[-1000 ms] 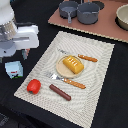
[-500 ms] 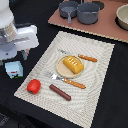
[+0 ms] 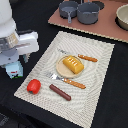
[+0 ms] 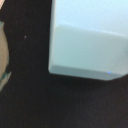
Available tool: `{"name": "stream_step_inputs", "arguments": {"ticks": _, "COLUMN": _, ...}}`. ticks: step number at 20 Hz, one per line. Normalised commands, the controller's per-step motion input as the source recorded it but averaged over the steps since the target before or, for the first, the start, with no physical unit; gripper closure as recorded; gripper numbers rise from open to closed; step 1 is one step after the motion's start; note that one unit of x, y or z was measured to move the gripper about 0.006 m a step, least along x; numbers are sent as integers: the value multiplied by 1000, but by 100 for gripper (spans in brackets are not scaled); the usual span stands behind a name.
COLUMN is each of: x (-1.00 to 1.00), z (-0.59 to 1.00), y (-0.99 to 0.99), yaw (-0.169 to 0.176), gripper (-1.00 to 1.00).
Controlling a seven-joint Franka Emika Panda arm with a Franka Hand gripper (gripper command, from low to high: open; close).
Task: Interact with the objects in diverse but meaningful ways.
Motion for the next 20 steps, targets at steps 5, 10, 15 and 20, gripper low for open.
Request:
{"name": "stream_step_inputs", "arguments": {"ticks": 5, "x": -647, "z": -406, "y": -242, "yaw": 0, "gripper": -100}}
{"name": "stream_step_inputs", "arguments": {"ticks": 10, "x": -290, "z": -245, "y": 11, "yaw": 0, "gripper": -100}}
{"name": "stream_step_inputs", "arguments": {"ticks": 15, "x": 3, "z": 0, "y": 160, "yaw": 0, "gripper": -100}}
{"name": "stream_step_inputs", "arguments": {"ticks": 20, "x": 158, "z": 145, "y": 171, "yaw": 0, "gripper": 100}}
